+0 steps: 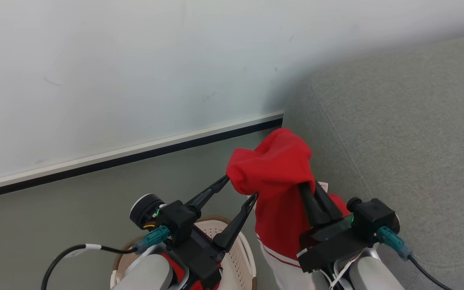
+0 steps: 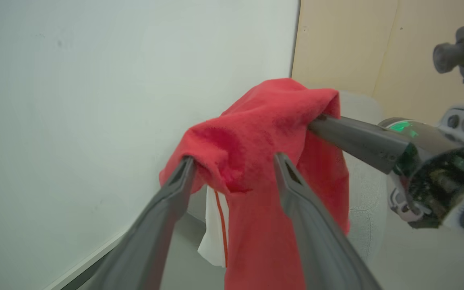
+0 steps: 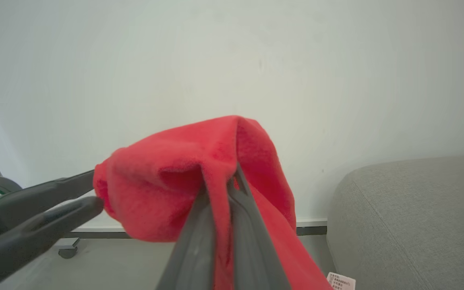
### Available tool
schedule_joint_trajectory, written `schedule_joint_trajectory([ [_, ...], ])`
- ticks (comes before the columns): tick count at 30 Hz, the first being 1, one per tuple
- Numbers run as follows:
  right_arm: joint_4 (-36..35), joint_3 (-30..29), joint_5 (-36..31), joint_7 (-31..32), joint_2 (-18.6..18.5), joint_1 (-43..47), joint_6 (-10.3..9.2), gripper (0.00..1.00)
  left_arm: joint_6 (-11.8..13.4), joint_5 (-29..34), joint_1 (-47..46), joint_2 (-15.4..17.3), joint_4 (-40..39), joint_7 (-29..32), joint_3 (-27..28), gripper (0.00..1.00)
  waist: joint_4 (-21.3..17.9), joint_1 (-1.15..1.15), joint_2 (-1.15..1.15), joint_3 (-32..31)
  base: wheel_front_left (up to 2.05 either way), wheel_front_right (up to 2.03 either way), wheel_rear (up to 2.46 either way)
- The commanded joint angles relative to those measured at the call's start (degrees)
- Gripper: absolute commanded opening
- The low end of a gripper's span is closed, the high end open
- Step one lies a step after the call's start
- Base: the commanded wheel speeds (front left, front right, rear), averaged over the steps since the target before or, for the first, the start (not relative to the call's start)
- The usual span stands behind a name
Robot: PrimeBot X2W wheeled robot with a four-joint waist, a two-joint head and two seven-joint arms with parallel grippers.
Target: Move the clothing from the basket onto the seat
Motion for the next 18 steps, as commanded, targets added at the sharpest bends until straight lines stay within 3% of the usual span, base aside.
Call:
schedule_joint_trajectory([
  [1, -0.7, -0.8, -0.5, -0.3, 0.2, 0.1, 0.02, 0.00, -0.1, -0.2, 0.3, 0.5, 0.1, 0.2, -0.3, 1.00, -0.6, 0.00, -0.01, 0.6, 0.00, 0.00, 0.00],
  [18, -6.7, -8.6, -1.6, -0.3, 1.5, 0.3, 0.02, 0.00, 0.8, 1.1, -1.8, 2.5, -1.4, 0.9, -1.9, 1.00, -10.7, 0.00, -0.01, 5.6, 0.00, 0.00, 0.00],
])
